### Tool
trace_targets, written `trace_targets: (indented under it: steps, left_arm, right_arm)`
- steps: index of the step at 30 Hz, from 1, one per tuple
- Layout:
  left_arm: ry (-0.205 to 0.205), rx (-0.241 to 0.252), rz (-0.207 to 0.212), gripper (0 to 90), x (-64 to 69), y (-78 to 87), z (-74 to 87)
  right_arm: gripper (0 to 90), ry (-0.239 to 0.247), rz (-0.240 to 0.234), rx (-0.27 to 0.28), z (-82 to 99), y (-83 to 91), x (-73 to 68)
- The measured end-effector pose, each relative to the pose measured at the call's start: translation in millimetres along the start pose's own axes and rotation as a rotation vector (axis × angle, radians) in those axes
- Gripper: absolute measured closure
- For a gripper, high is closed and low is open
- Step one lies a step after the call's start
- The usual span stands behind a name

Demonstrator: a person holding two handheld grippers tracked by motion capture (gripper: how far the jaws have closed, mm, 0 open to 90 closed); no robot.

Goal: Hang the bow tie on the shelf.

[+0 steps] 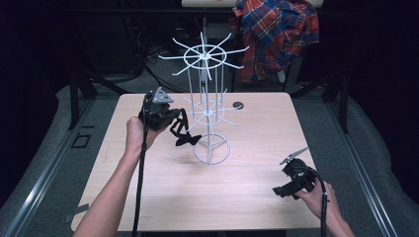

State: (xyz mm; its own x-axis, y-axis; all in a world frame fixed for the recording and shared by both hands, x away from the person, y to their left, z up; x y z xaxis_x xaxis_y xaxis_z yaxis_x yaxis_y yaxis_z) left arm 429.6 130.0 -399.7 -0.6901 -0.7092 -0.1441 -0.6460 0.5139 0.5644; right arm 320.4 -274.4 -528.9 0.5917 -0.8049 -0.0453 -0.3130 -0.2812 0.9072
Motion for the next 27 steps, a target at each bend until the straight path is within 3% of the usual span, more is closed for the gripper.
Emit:
trace_targets:
  steps: [9, 12, 18, 27]
  left_arm:
    - [-0.002, -0.004, 0.016, 78.9, 1.1, 2.8, -0.9]
    - [0.018, 0.004, 0.038, 73.9, 0.7, 5.3, -0.7]
    - [0.063, 0.017, 0.015, 53.0, -1.6, 12.9, 1.6]
    - [0.104, 0.012, 0.027, 17.1, -2.6, 34.0, 10.0]
  right_arm:
    - [13.8, 0.003, -0.001, -0.005, 0.0, -0.2, -0.1]
    - [13.9, 0.002, -0.001, -0.004, 0.0, -0.1, -0.1]
    - [13.9, 0.000, 0.000, -0.003, 0.0, -0.4, -0.5]
    - [13.9, 0.005, 0.004, -0.013, 0.0, -0.6, -0.4]
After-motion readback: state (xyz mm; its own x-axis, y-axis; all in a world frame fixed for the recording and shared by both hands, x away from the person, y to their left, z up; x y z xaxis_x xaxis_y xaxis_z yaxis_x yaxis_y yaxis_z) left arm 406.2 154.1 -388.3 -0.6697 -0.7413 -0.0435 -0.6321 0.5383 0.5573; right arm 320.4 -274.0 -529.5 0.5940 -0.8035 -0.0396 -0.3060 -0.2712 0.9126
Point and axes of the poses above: each handheld gripper's, and its own axes: y roughly backward along the jaws, z roughly out of its underside, x roughly to its right, the point moved 2 cm from there along -y, roughly forward along the jaws, and after that the axes turned 4 degrees about x, right-handed, at the moved point
